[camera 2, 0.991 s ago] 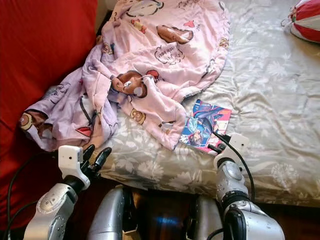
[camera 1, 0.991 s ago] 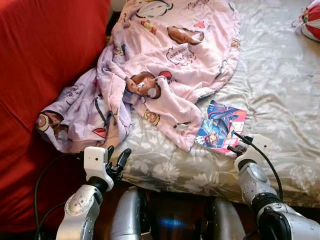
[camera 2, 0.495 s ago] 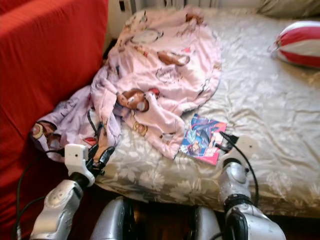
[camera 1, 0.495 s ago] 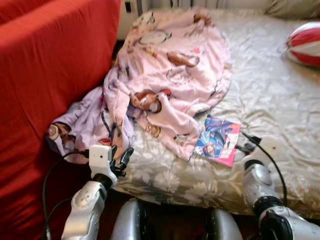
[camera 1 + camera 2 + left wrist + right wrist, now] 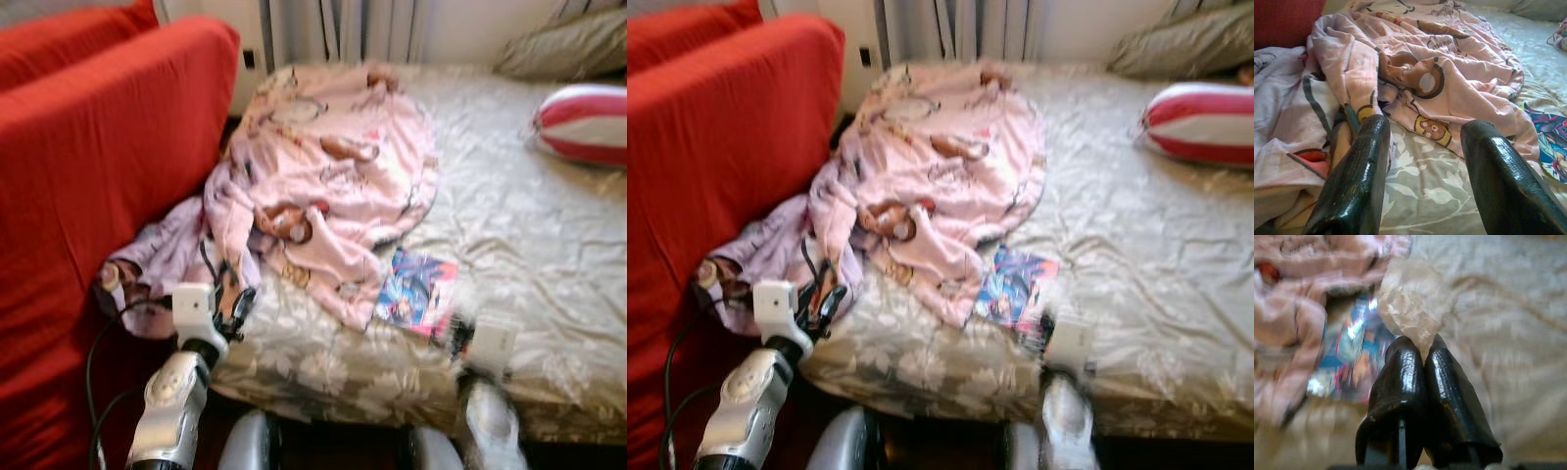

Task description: Clean up the room

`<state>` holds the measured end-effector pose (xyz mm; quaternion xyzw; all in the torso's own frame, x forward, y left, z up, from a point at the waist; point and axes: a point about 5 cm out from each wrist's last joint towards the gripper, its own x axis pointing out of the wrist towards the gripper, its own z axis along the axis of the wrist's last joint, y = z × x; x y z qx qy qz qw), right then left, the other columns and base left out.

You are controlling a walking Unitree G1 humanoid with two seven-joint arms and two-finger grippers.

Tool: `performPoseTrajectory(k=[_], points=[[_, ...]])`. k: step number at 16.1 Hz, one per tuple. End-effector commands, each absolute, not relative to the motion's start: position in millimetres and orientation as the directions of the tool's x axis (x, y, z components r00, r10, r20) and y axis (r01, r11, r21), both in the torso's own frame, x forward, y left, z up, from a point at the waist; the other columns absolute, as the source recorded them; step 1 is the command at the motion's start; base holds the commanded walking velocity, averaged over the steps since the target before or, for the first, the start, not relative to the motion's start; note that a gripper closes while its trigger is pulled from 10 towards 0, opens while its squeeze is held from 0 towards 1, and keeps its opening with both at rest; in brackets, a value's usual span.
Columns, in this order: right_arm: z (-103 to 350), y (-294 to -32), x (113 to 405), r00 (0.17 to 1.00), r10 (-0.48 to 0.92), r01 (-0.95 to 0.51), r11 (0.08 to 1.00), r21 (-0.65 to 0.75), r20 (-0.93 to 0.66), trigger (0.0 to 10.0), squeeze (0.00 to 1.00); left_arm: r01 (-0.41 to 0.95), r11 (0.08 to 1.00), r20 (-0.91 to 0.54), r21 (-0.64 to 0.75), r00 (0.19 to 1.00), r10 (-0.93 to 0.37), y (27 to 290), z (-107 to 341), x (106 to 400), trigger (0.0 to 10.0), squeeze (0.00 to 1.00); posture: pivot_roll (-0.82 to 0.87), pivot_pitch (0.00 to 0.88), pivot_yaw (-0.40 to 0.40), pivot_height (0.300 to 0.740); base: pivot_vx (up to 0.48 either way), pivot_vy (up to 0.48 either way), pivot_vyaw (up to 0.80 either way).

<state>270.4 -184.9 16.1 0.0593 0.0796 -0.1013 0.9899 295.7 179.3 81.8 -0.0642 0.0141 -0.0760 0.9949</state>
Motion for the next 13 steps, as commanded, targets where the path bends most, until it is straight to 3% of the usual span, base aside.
performPoseTrajectory(k=[1,6,9,13], points=[[25.0,-182.6,272.9,0.978,-0.171,0.183,0.978,0.100,-0.119,10.0,0.00,0.138,0.981,-0.031,-0.139,0.989,-0.144,182.0,75.5,291.4,10.0,0.00,0.04,0.000,0.035,0.601,0.000,0.000,0.00],[41.0,-192.5,283.5,0.974,-0.205,0.216,0.970,0.109,-0.100,10.0,0.00,0.108,0.987,-0.063,-0.118,0.991,-0.116,192.9,67.3,293.8,10.0,0.00,0.04,0.046,0.036,0.651,0.000,0.000,0.00],[31.8,-206.1,279.0,0.961,-0.229,0.243,0.967,0.079,-0.154,10.0,0.00,0.102,0.989,-0.097,-0.111,0.989,-0.113,194.6,58.1,296.3,10.0,0.00,0.04,0.055,0.038,0.686,0.000,0.000,0.00],[-1.2,-213.9,262.5,0.910,-0.260,0.293,0.954,0.058,-0.323,10.0,0.00,0.068,0.989,-0.258,-0.133,0.961,-0.101,197.5,28.5,296.1,10.0,0.00,0.04,0.047,0.039,0.736,0.000,0.000,0.00]])
